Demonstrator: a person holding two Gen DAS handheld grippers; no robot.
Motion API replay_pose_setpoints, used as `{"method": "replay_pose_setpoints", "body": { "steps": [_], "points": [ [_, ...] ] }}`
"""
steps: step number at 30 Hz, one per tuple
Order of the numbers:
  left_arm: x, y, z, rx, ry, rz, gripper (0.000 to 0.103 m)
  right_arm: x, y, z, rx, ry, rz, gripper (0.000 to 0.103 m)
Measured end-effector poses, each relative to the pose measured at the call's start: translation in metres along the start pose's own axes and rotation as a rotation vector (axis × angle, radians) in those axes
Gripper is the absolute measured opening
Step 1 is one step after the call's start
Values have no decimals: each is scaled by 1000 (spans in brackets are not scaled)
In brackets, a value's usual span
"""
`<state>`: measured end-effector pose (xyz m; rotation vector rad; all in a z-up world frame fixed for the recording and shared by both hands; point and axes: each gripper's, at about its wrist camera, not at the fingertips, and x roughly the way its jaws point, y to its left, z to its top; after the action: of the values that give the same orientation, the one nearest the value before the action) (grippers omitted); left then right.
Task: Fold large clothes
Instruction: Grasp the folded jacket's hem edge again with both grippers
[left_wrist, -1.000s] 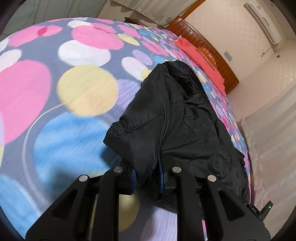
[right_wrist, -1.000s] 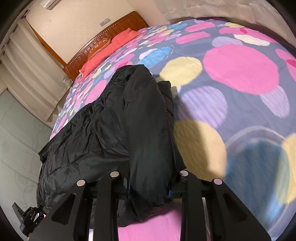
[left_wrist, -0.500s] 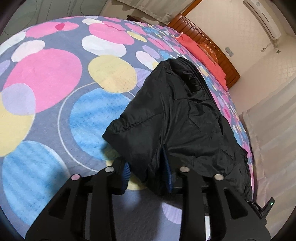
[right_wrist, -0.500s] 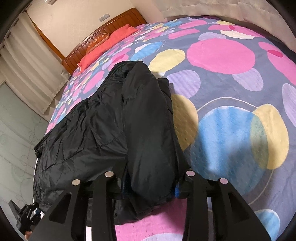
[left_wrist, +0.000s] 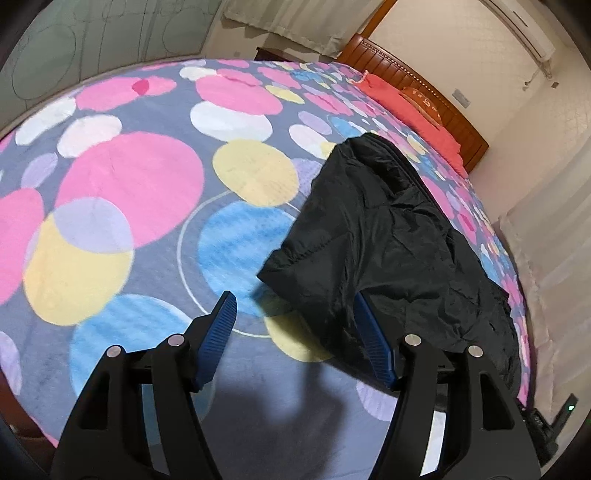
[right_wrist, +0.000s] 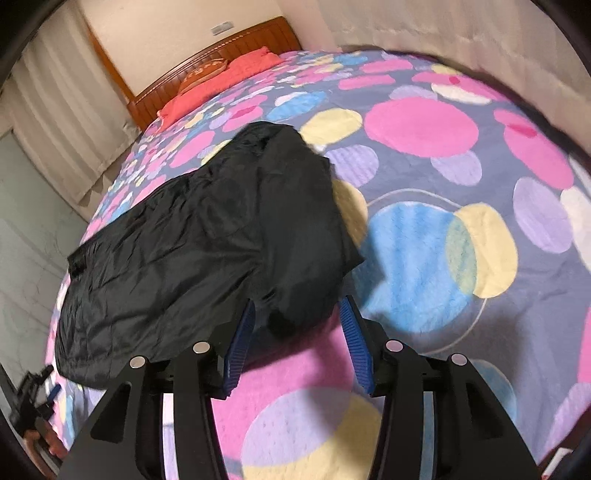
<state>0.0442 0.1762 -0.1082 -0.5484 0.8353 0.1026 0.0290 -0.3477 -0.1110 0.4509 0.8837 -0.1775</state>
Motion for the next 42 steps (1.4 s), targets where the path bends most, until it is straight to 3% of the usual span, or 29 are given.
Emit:
{"method": "replay_pose_setpoints", "body": {
  "steps": [7,13,22,29,33,37,42],
  "points": [
    [-5,-7,14,56,-17,25,66,-6,63,-1,-175,-34,16,48],
    [8,-13,29,85,-19,41,67,29,133,11,-308,-20,36,48],
    [25,-10,43,88,-5,61,67,72,206,26,-418,-69,-23,48],
    [44,-14,62,124,11,71,68,113,221,22,-479,-60,-152,48],
    [62,-25,78,161,45,44,75,124,223,12,-519,-77,-205,48],
    [80,-35,92,192,78,23,76,127,225,7,-531,-97,-231,48],
    [112,-44,106,203,175,-53,76,128,225,5,-526,-104,-228,48]
  ]
}}
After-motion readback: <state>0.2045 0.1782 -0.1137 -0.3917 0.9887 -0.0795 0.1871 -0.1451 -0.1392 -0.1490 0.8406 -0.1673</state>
